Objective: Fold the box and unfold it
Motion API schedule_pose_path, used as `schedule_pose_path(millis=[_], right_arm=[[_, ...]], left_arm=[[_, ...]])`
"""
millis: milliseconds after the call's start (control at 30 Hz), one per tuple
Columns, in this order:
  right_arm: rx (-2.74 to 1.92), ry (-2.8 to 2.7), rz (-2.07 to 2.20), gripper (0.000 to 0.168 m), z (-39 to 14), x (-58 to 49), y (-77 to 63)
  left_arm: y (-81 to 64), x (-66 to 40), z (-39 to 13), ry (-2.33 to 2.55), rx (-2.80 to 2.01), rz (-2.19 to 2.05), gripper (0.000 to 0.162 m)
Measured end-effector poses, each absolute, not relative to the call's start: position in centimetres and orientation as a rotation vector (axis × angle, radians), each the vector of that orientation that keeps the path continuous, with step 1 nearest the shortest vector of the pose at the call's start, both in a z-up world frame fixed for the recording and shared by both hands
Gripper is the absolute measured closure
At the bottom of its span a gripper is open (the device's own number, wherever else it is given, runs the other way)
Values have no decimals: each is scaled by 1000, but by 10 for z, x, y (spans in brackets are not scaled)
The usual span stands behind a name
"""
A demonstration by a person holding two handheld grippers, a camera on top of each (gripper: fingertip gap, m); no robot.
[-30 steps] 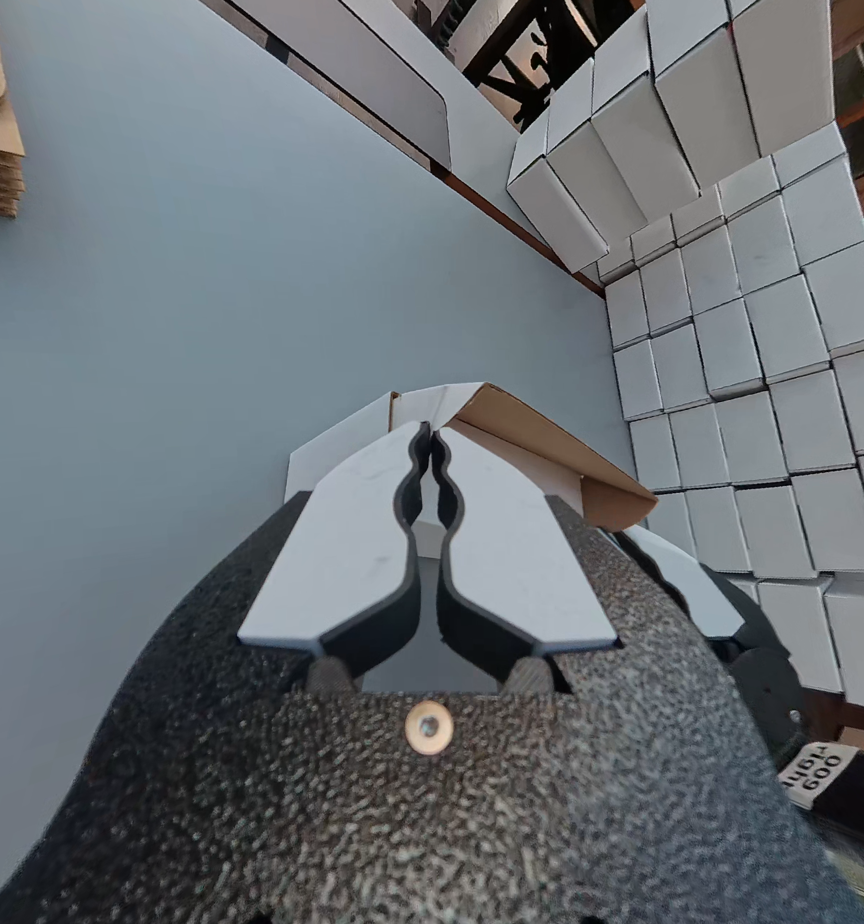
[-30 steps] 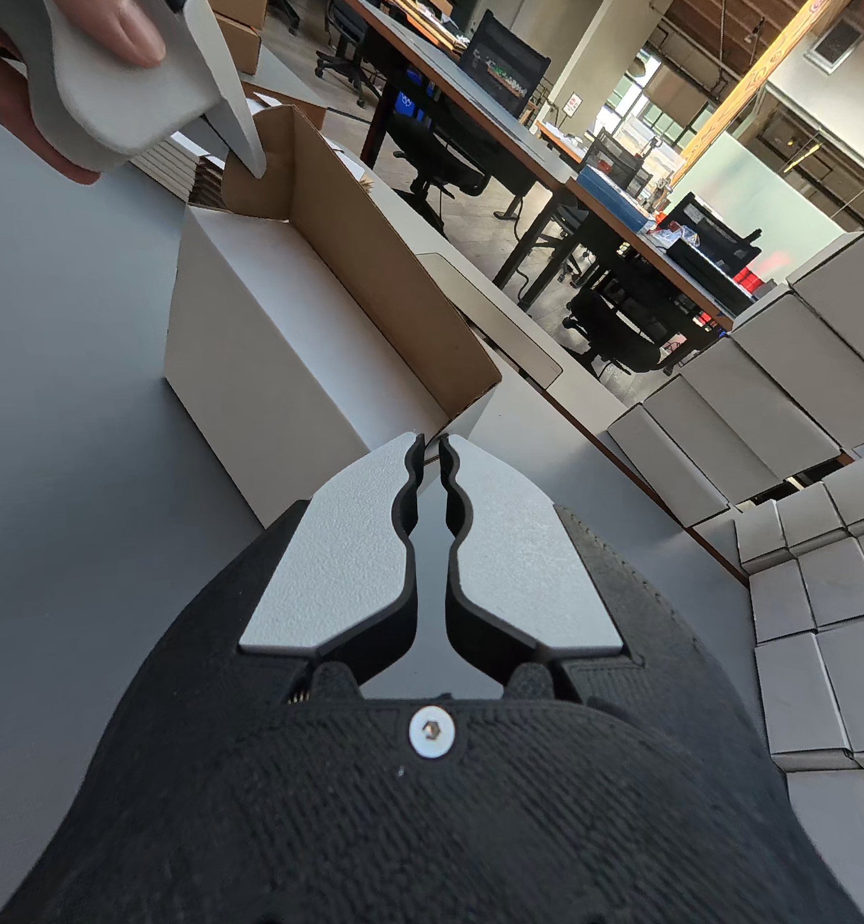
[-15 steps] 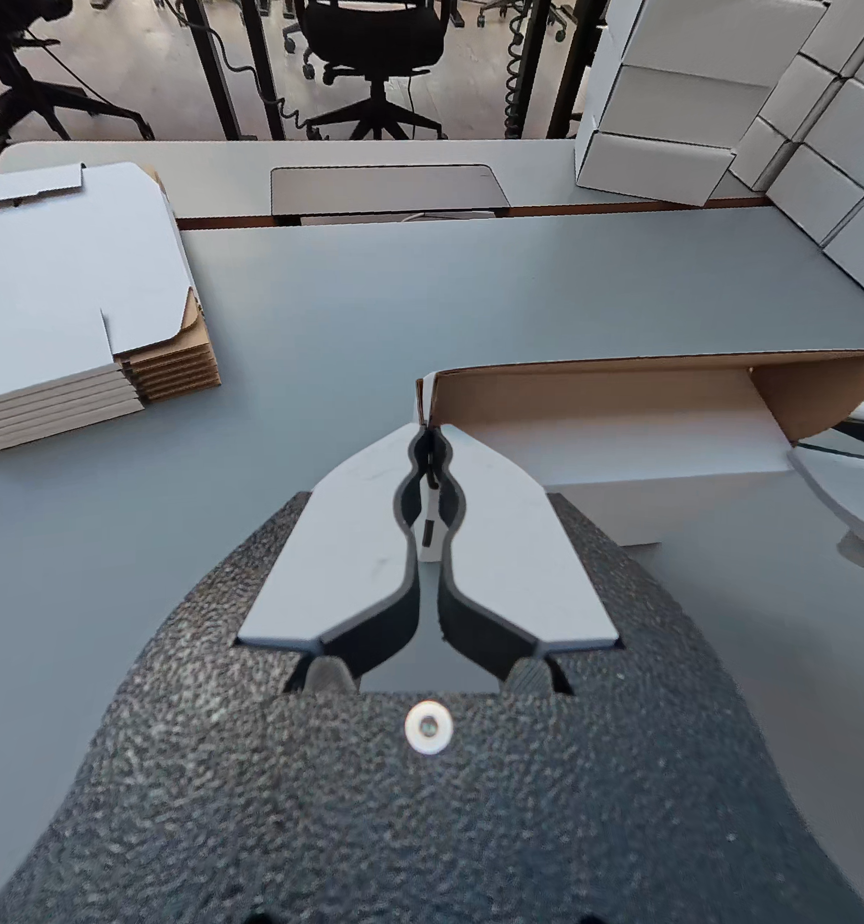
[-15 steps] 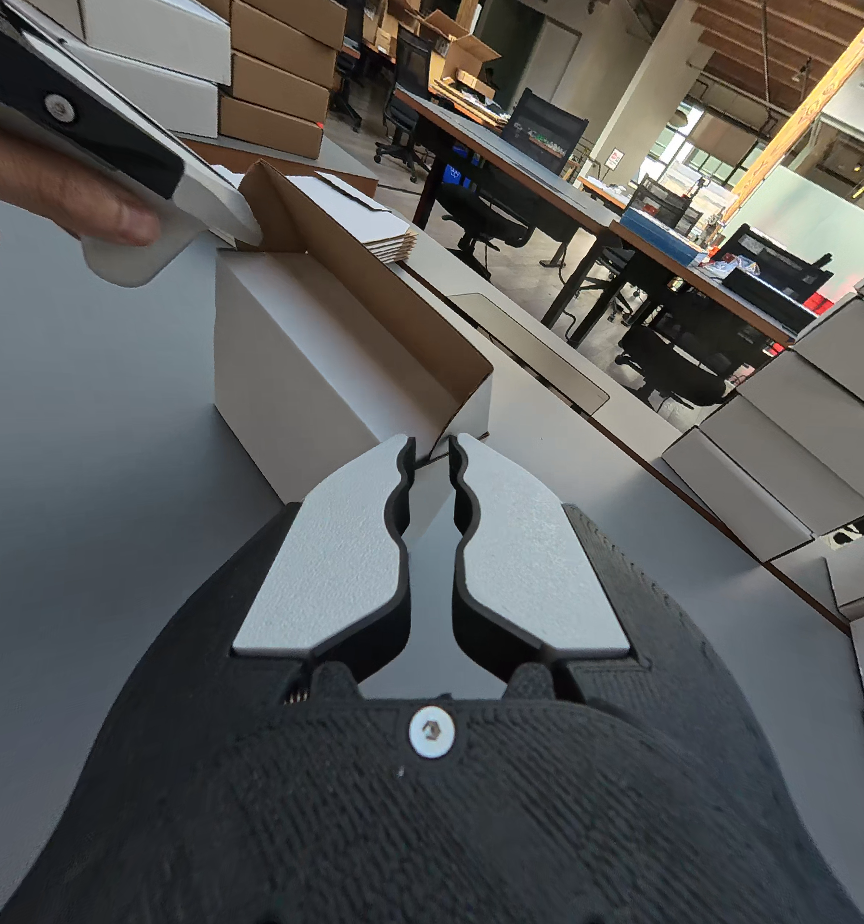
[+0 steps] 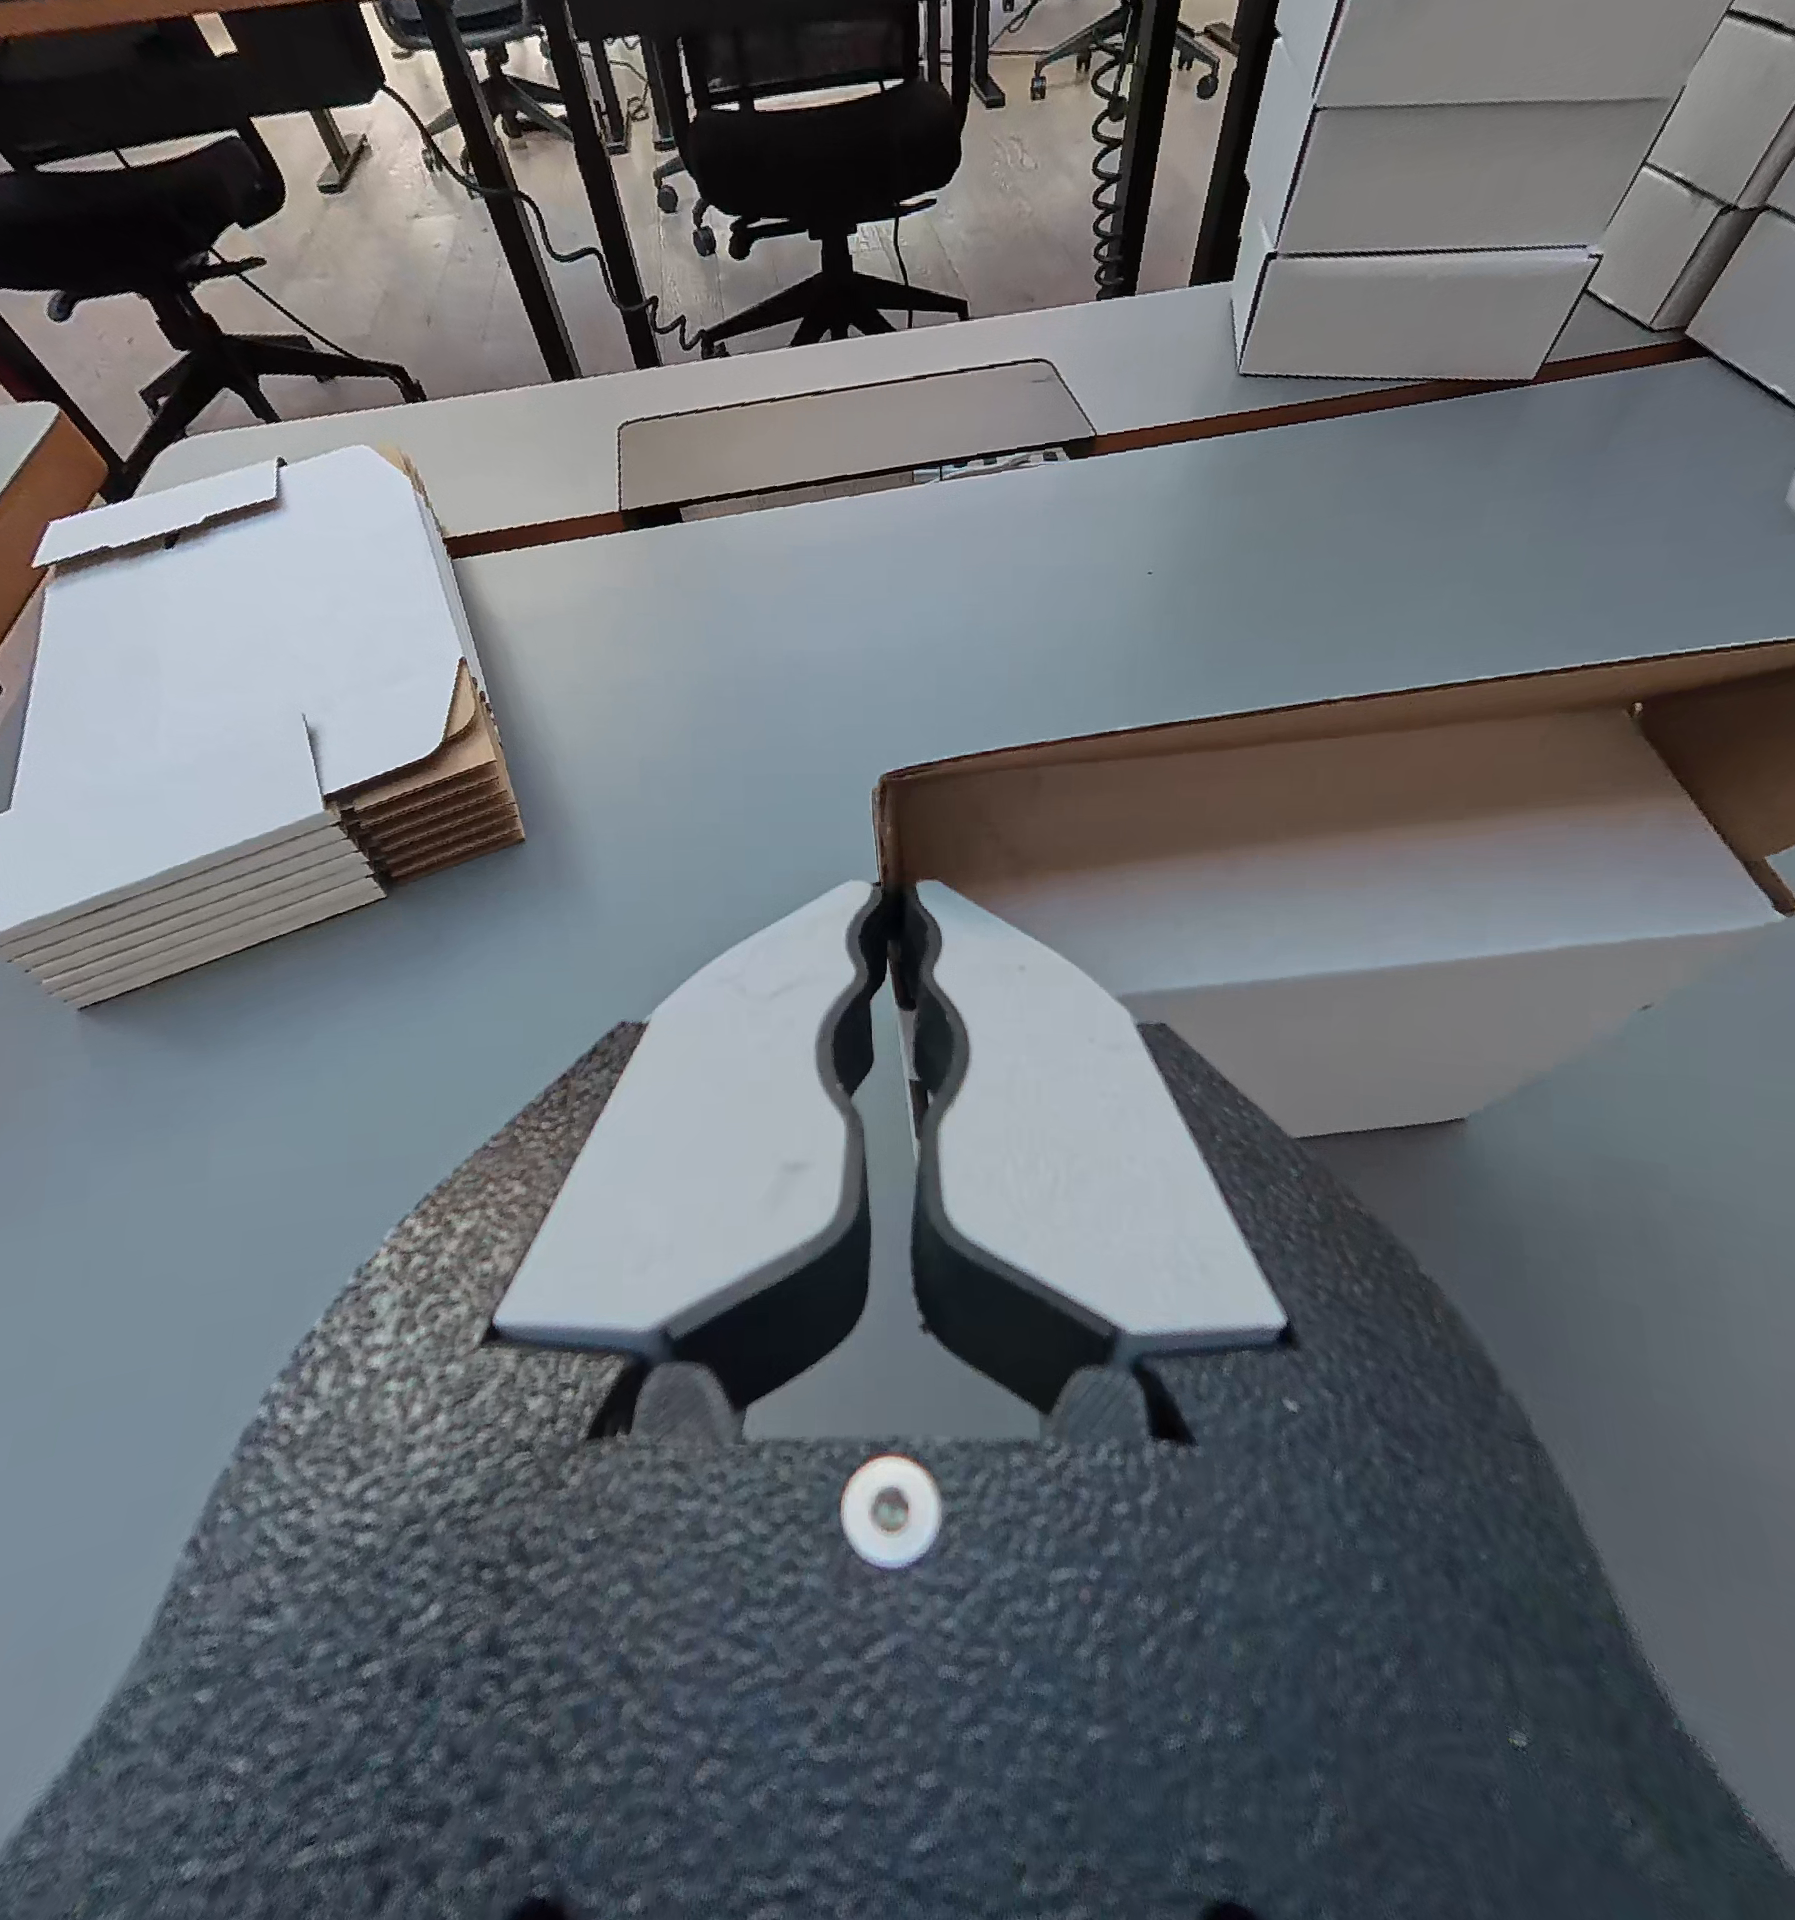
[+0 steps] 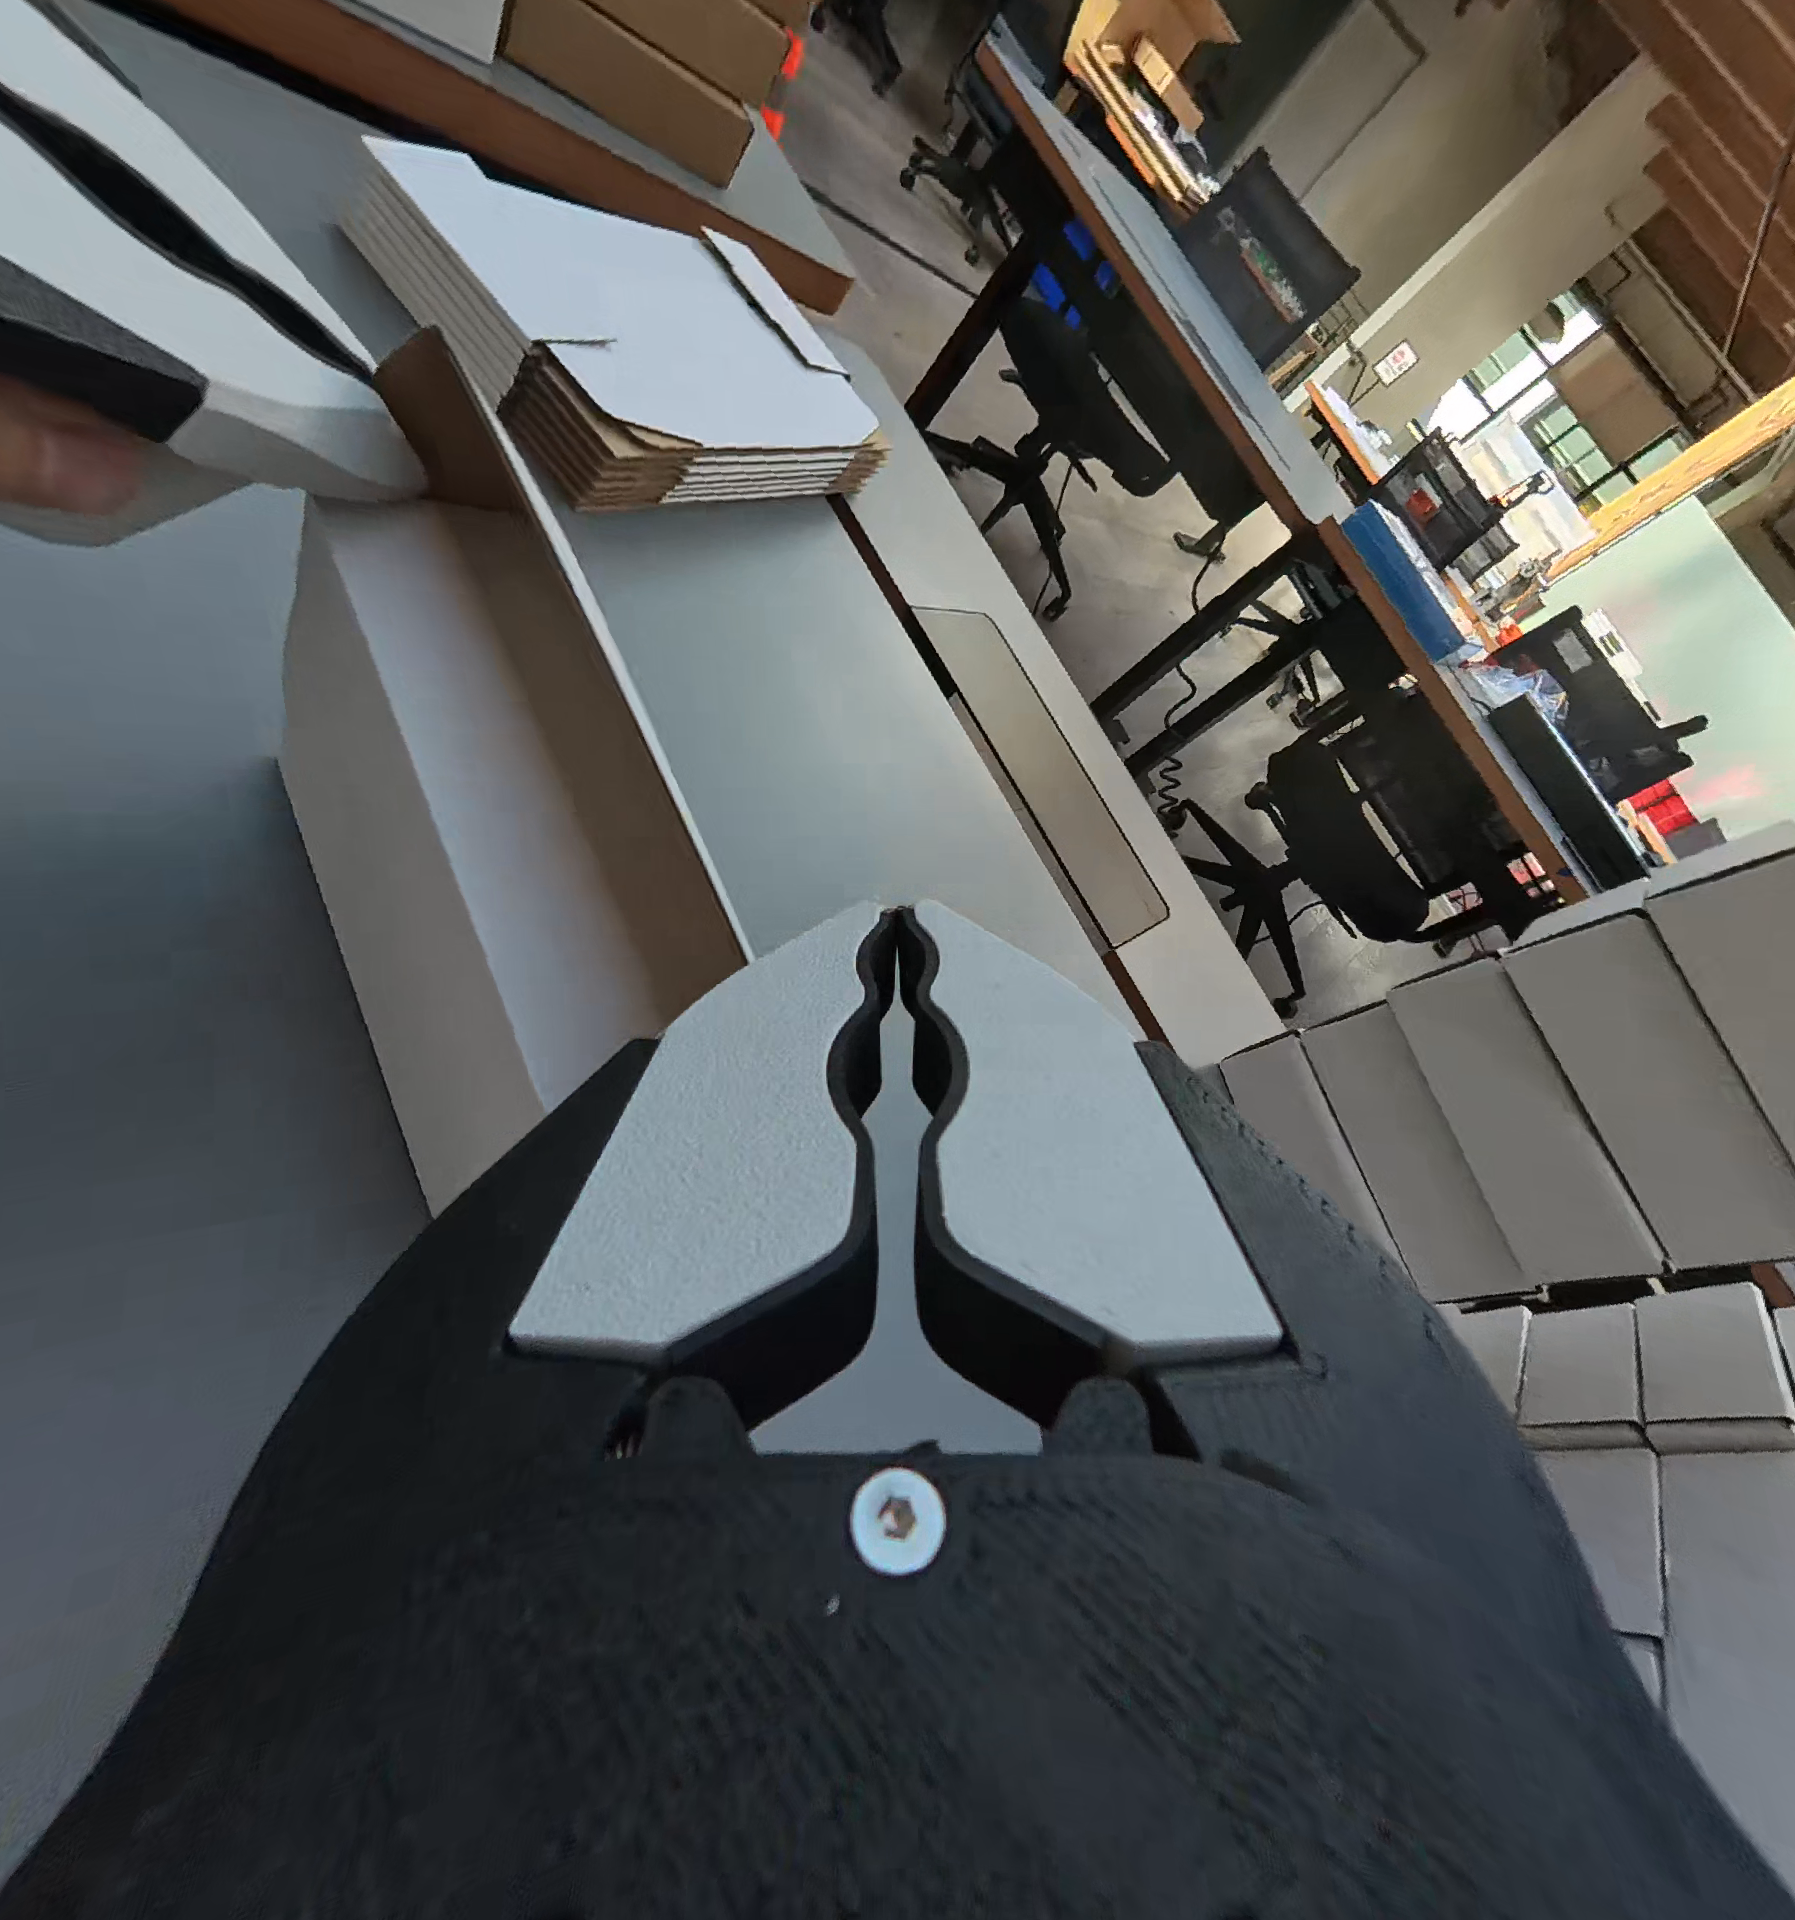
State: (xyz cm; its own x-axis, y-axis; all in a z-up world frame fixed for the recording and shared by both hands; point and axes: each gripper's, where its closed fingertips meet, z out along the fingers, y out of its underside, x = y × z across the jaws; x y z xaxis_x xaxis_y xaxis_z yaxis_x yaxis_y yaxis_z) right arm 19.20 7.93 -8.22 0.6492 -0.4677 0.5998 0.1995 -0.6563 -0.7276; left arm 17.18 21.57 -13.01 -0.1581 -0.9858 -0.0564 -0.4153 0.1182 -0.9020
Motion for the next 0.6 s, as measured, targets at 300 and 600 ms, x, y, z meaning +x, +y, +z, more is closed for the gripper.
schedule_pose_path(millis=[300, 600], right_arm=[[-2170, 50, -1156, 168, -104, 179, 83], [-2146, -45, -1219, 168, -104, 180, 84]], left_arm=[[213, 169, -131, 1766, -1200, -1072, 159], [222, 170, -52, 1808, -631, -1157, 160]])
